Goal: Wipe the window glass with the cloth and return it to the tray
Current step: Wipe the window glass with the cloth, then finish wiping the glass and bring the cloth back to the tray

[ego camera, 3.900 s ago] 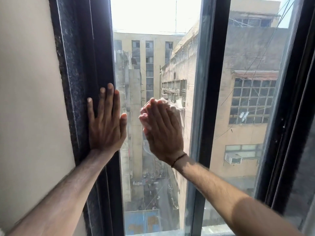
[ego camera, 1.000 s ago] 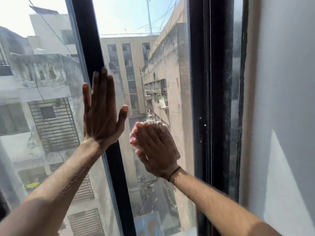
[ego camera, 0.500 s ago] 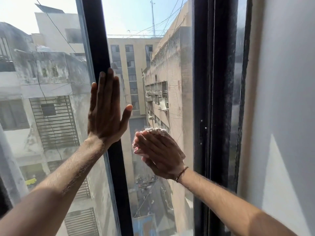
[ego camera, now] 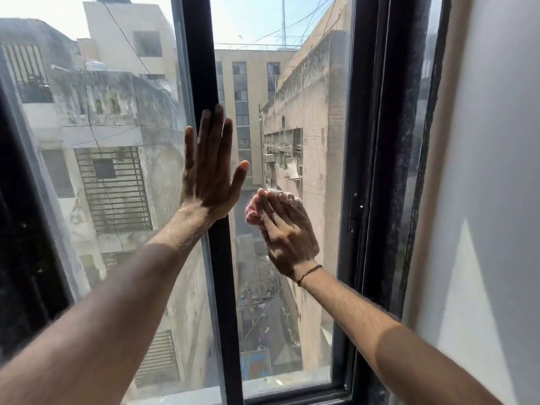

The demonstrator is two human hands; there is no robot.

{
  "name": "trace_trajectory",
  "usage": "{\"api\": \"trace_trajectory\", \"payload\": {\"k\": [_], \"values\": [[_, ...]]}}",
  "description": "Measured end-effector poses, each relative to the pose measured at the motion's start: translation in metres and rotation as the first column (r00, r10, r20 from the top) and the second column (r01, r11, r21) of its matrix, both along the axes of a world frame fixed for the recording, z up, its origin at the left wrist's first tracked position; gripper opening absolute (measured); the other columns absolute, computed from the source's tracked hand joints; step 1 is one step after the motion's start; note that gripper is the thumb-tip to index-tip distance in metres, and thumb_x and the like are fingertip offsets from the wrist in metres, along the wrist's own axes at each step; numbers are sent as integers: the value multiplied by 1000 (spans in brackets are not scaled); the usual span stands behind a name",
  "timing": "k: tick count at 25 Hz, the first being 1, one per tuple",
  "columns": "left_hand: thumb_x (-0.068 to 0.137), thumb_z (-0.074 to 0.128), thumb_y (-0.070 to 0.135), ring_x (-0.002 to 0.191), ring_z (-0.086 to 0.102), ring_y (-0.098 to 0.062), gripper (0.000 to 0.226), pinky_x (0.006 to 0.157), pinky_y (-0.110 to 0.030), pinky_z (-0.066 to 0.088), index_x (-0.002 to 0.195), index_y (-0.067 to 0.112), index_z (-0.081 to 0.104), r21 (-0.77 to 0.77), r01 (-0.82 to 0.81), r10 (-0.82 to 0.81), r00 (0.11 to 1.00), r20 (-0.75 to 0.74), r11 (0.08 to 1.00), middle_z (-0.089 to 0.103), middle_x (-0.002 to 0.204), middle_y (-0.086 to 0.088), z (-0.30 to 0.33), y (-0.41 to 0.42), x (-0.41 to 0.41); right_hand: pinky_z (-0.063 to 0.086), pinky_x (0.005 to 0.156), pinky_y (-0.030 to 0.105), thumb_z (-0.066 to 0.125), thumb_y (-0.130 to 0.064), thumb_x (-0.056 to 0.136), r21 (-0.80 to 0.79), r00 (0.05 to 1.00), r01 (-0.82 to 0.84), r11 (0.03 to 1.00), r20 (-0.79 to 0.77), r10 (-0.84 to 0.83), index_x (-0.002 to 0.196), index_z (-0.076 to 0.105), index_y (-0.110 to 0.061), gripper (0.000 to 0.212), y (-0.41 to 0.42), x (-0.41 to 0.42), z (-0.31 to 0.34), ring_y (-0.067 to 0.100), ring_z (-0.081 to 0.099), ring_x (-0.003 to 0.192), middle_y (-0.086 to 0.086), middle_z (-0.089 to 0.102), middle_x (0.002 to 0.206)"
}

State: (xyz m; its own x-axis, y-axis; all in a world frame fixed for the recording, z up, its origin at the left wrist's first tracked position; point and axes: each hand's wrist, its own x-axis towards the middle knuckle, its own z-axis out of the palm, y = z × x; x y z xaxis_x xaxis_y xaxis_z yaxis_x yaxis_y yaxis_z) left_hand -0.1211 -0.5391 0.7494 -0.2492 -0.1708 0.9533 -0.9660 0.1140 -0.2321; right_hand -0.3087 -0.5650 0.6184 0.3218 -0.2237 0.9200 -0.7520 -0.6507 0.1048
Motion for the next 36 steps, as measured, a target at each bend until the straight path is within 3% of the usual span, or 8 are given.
{"api": "trace_trajectory", "payload": {"k": [2, 4, 7, 10, 20, 27, 31, 36], "values": [[107, 30, 50, 168, 2, -30, 79, 133, -55, -10, 168, 2, 17, 111, 56, -55, 998, -19, 992, 0, 179, -18, -15, 20, -6, 7, 135, 22, 55, -6, 107, 406, 975, -143, 903, 216, 57, 165, 39, -15, 61, 30, -8, -13, 23, 44, 155, 11, 52, 164], [107, 42, 38, 167, 16, -30, 70, 137, -53, 5, 167, 5, 27, 251, 159, -162, 987, -8, 955, 20, 178, -18, -65, 50, -11, 49, 115, 38, 51, -12, 111, 686, 825, -492, 535, 564, 36, 159, 50, -22, 49, 63, -16, -24, 28, 70, 122, 11, 75, 134], [89, 58, 16, 152, 42, -21, 71, 129, -47, 34, 158, 13, 44, 562, 374, -294, 927, -231, 738, 50, 163, -8, -143, 112, -19, 60, 97, 43, 47, -23, 115, 480, 495, -866, -137, 861, -115, 145, 63, -16, 35, 100, -22, -44, 28, 73, 107, 14, 73, 131], [86, 65, 20, 138, 54, -21, 71, 122, -40, 41, 155, 10, 48, 692, 566, -198, 817, -541, 448, 63, 147, -10, -189, 165, -15, 59, 98, 45, 43, -34, 116, 369, 497, -808, -460, 845, -194, 125, 73, -15, 37, 136, -9, -80, 26, 75, 96, 10, 76, 112], [90, 77, 7, 93, 67, -14, 25, 79, -22, 57, 115, 5, 78, 549, 796, 597, 317, -737, 255, 77, 100, -7, -409, 347, 116, 49, 117, 51, 45, -65, 106, 16, 679, -571, -821, 570, -462, 143, 62, 5, 81, 278, 101, -298, 40, 71, 124, 28, 70, 135], [89, 78, 11, 111, 73, -27, 31, 96, -33, 59, 119, 7, 79, 577, 748, 915, -98, -391, 327, 78, 122, -13, -622, 487, 134, 66, 82, 43, 68, 0, 100, 442, 934, -348, -827, 85, -348, 113, 73, 0, 14, 411, 123, -496, 26, 76, 83, 17, 78, 103], [86, 79, 10, 113, 74, -26, 29, 95, -28, 56, 115, 8, 81, 601, 761, 965, -135, -223, 245, 80, 121, -11, -738, 531, 105, 57, 54, 30, 70, 5, 95, 585, 941, -165, -794, -147, -304, 97, 70, -6, 11, 467, 116, -608, 26, 65, 73, 17, 67, 91], [93, 66, 4, 99, 69, -17, 27, 83, -17, 47, 117, 7, 78, 622, 767, 982, -60, -177, 159, 79, 120, -12, -800, 539, 92, 62, 81, 45, 71, -7, 97, 644, 919, 11, -765, -307, -246, 113, 76, 7, 22, 479, 100, -670, 28, 64, 84, 12, 69, 86]]}}
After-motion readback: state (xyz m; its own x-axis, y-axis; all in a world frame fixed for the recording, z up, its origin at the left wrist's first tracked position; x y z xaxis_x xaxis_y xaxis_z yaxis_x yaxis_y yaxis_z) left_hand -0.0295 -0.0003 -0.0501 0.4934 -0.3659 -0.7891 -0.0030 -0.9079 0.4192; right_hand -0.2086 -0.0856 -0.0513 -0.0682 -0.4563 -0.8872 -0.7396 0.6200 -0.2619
